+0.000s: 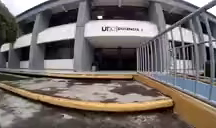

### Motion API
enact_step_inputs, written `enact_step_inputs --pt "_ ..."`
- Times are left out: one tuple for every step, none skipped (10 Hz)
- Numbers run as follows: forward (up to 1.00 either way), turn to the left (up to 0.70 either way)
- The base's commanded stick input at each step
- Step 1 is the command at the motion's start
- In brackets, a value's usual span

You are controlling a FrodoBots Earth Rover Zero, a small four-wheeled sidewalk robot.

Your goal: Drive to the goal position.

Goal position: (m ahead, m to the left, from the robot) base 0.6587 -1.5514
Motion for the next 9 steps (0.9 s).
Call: enact_step_inputs --pt "0.00 0.70" --pt "0.00 0.70" --pt "0.00 0.70" --pt "0.00 0.70" --pt "0.00 0.70" --pt "0.00 0.70" --pt "0.00 0.70" --pt "0.00 0.70" --pt "0.00 0.70"
